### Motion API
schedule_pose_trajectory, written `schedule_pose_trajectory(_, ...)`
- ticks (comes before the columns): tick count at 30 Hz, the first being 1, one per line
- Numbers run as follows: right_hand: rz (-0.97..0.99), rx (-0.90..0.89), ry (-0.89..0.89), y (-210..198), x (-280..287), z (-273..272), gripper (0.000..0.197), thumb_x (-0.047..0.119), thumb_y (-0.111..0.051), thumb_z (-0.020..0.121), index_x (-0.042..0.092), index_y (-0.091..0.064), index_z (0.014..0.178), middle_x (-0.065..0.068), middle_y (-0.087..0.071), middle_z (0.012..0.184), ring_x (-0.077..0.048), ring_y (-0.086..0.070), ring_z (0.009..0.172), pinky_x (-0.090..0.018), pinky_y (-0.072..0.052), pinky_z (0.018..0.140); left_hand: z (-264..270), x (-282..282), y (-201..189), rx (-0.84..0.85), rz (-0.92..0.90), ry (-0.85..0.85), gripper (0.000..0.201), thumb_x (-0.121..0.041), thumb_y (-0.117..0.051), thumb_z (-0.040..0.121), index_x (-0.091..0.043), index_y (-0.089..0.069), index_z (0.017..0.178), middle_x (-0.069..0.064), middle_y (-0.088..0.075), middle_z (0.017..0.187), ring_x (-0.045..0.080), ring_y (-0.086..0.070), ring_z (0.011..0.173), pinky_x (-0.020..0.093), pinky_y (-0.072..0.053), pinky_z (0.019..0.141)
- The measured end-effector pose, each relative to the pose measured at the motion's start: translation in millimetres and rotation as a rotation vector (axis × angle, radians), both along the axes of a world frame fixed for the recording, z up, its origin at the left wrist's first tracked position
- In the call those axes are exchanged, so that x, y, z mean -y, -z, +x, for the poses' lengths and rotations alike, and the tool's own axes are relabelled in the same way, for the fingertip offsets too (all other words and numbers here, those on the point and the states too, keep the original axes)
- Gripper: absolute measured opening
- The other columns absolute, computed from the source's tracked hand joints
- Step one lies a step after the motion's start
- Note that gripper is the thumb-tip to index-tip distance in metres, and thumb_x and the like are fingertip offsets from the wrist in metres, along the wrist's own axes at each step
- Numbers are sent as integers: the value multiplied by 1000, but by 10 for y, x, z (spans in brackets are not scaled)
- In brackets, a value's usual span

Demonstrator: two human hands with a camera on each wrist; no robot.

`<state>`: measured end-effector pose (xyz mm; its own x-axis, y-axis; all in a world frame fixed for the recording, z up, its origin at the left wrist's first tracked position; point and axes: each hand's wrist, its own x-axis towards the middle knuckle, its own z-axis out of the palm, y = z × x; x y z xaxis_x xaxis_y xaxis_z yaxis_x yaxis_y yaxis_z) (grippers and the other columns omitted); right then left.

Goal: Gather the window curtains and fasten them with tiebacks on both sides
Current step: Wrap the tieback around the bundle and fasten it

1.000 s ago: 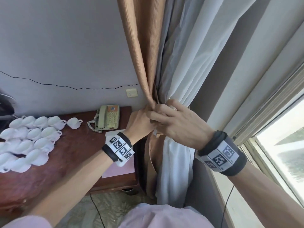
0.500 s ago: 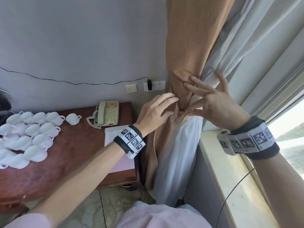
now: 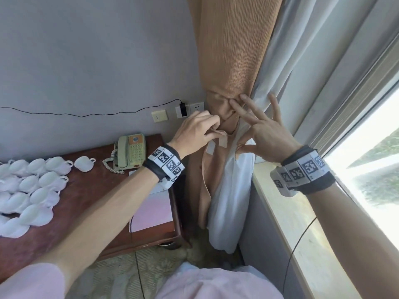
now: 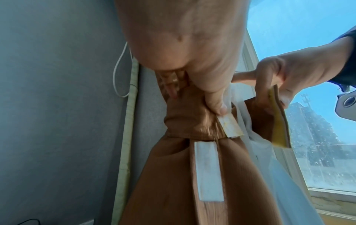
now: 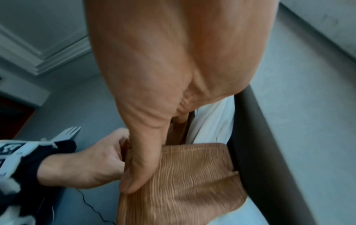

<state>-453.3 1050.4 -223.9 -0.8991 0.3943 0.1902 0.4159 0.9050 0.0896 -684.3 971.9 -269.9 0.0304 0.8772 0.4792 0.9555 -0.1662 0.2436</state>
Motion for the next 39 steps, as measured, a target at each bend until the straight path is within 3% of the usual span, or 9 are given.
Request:
schedule_pose_trajectory(2, -37, -34, -26, 18, 32, -53, 27, 67, -62, 79, 48, -79, 88, 8, -6, 175, -19, 8, 163, -70, 13, 122, 73, -7, -81, 3, -33, -20, 34, -37, -84, 82, -16, -57, 82, -8, -51, 75, 15, -41, 69, 30, -38, 72)
schedule_pose_trajectory(6, -83, -152, -46, 148, 88, -134, 16, 56, -80, 80, 47, -80, 93, 9, -14, 175, -23, 1, 163, -72, 8, 122, 113, -73, -103, 166, -140, -73, 29, -38, -87, 78, -19, -65, 82, -4, -59, 77, 21, -59, 73, 38, -50, 74)
schedule_pose_trajectory(11, -172, -312, -18, 245, 80, -232, 23, 56, -76, 81, 34, -81, 85, 11, -23, 172, -21, -5, 163, -71, 4, 123, 74, -44, -184, 322, -206, -85, 21, -35, -91, 75, -19, -77, 79, -8, -66, 72, 8, -61, 64, 36, -56, 66)
schedule_pose_trajectory(17, -300, -457, 8, 318, 126, -305, 22, 46, -81, 83, 25, -81, 83, 18, -28, 169, -12, -6, 162, -74, -1, 120, 33, 152, -254, 350, -224, -17, 11, -31, -88, 79, -22, -82, 79, -4, -69, 71, 9, -61, 65, 19, -47, 63)
schedule_pose_trajectory(22, -288, -478, 35, 319, 92, -373, 30, 56, -75, 84, 27, -82, 86, 22, -31, 167, -1, -2, 159, -70, 2, 123, -113, 361, -287, 307, -288, 45, 7, -33, -76, 93, -32, -82, 97, -7, -66, 83, 7, -59, 72, 20, -45, 71)
schedule_pose_trajectory(26, -261, -452, 50, 311, 106, -478, 29, 53, -77, 84, 25, -81, 80, 21, -30, 168, -6, -5, 161, -71, 1, 123, -144, 373, -294, 264, -249, 25, 13, -32, -70, 98, -32, -81, 103, -8, -62, 83, 3, -56, 72, 20, -42, 72)
schedule_pose_trajectory(29, -140, -381, 60, 267, 133, -523, 26, 50, -76, 86, 26, -80, 78, 19, -33, 167, -13, -12, 162, -72, -2, 122, -108, 380, -280, 154, -183, -1, 16, -34, -66, 99, -34, -80, 107, -2, -67, 83, 12, -63, 77, 35, -54, 77)
schedule_pose_trajectory(34, -40, -375, 52, 275, 151, -529, 28, 50, -76, 86, 25, -81, 75, 14, -37, 166, -19, -18, 161, -73, -8, 121, -8, 432, -195, -76, 47, 28, 11, -22, -73, 95, -19, -83, 97, -3, -80, 88, 21, -74, 83, 36, -54, 71)
schedule_pose_trajectory(39, -141, -424, -16, 371, 205, -465, 27, 46, -68, 95, 28, -83, 82, 16, -30, 169, -15, -11, 162, -68, -6, 123, 20, 388, -255, 100, 64, -27, 8, -22, -75, 92, -23, -83, 94, -12, -76, 94, 15, -72, 82, 37, -59, 71)
